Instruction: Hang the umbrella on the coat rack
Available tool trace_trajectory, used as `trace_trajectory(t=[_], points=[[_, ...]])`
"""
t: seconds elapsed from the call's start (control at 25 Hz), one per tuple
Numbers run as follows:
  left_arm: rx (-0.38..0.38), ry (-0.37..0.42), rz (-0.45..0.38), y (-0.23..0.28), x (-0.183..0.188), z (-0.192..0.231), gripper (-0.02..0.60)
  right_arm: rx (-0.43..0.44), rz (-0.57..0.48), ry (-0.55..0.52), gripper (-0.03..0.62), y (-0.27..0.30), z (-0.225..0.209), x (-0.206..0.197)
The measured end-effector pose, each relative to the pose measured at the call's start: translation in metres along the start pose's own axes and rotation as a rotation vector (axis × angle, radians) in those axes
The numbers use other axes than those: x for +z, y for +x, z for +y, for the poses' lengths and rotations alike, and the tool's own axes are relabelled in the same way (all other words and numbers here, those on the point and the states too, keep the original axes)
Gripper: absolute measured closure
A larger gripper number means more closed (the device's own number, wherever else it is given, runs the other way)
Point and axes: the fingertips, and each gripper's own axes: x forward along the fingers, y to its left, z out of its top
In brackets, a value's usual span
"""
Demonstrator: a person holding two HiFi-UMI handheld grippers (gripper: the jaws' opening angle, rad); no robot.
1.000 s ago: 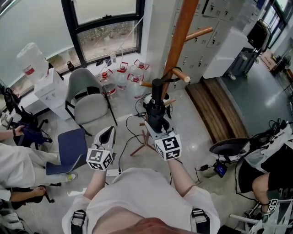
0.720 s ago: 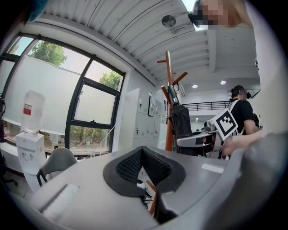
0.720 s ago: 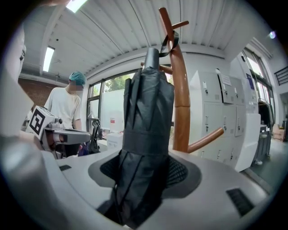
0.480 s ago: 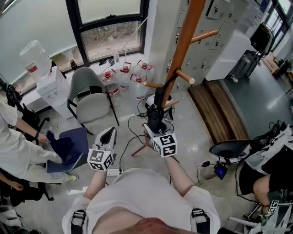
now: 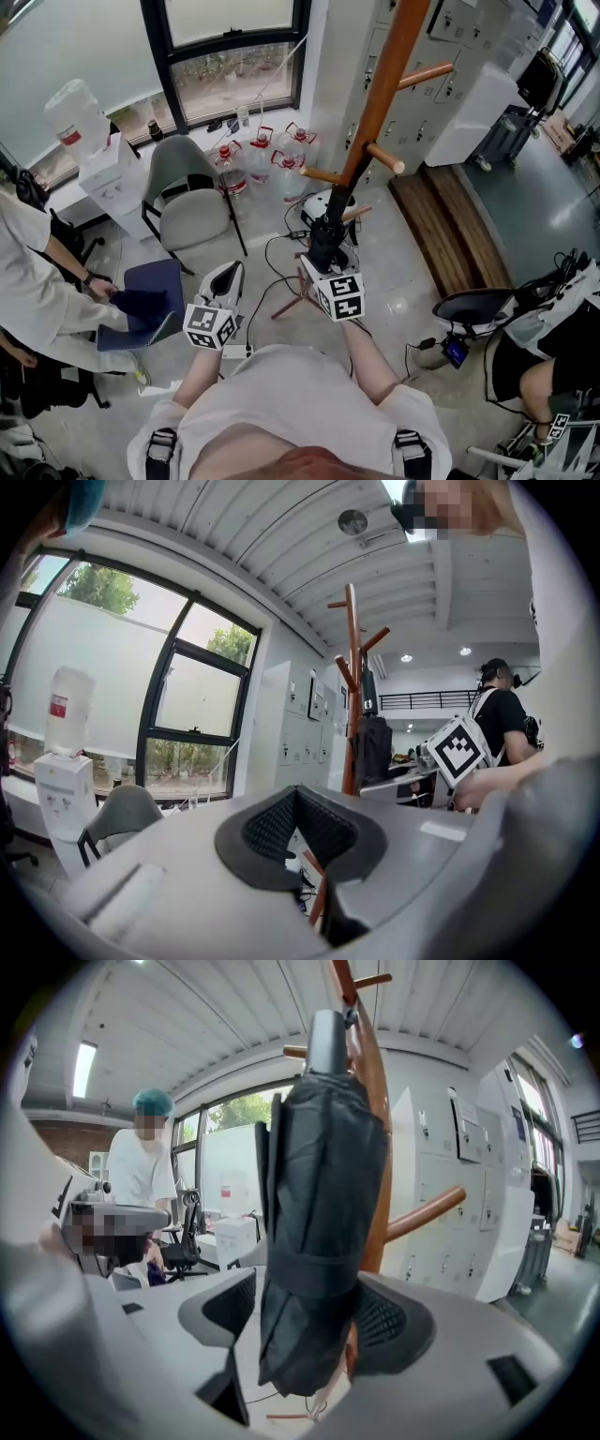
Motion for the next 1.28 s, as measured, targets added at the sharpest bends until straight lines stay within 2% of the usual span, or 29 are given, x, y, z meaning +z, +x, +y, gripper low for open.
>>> trace_trajectory(t=[0.24, 0.6, 0.8, 0.92, 1.0, 1.08, 1.16, 1.28], points=[[0.002, 0.003, -0.004, -0.003, -0.001, -0.001, 0.572, -0.061, -0.034, -0.024, 0.292, -0.015, -0.004, 0.003], [0.000, 0.002, -0.020, -0.005, 0.006, -0.003, 0.572, -0.125, -0.159, -0.022, 0.292, -0.046, -0.008, 0.039], [0.016, 0.025, -0.045, -0.008, 0.013, -0.005, 0.572, -0.128, -0.260, 0.010, 0.292, -0.070, -0.007, 0.063], [0.027, 0.033, -0.067, -0.012, 0.016, -0.005, 0.572, -0.123, -0.286, 0.017, 0.297, -0.080, -0.005, 0.068], [0.029, 0.040, -0.081, -0.013, 0.019, -0.007, 0.572, -0.125, -0.301, 0.009, 0.349, -0.084, -0.004, 0.068], [0.033, 0.048, -0.089, -0.014, 0.021, -0.007, 0.572, -0.122, -0.329, 0.005, 0.451, -0.089, -0.001, 0.069], [0.039, 0.054, -0.090, -0.016, 0.021, -0.007, 0.572, -0.121, -0.357, 0.002, 0.523, -0.094, 0.002, 0.068], [0.046, 0.054, -0.090, -0.019, 0.021, -0.007, 0.572, -0.112, -0.377, -0.002, 0.577, -0.100, 0.007, 0.067]])
